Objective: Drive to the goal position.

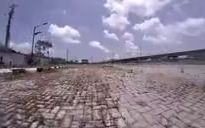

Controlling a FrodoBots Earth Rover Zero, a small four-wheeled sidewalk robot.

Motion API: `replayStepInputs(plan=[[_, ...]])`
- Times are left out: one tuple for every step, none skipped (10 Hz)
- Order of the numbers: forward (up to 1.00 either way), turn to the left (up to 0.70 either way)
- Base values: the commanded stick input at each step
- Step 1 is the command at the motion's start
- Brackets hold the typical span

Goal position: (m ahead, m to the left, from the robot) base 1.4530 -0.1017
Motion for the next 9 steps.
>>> replayStepInputs(plan=[[1.0, 0.24], [1.0, 0.4], [1.0, 0.4], [1.0, 0.4], [1.0, 0.4], [1.0, 0.4], [1.0, 0.4], [1.0, 0.4], [1.0, 0.4]])
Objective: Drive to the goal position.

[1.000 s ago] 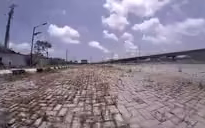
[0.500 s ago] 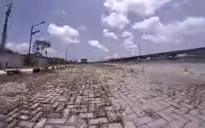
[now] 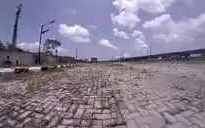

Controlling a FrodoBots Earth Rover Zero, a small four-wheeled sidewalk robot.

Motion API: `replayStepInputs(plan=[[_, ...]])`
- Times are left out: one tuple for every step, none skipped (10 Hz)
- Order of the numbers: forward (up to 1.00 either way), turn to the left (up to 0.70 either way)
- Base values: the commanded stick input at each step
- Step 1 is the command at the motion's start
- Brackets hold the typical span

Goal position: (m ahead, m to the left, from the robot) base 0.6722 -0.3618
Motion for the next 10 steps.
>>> replayStepInputs(plan=[[1.0, 0.4], [1.0, 0.4], [1.0, 0.4], [1.0, 0.4], [1.0, 0.4], [1.0, 0.4], [1.0, 0.4], [1.0, 0.4], [1.0, 0.4], [1.0, 0.4]])
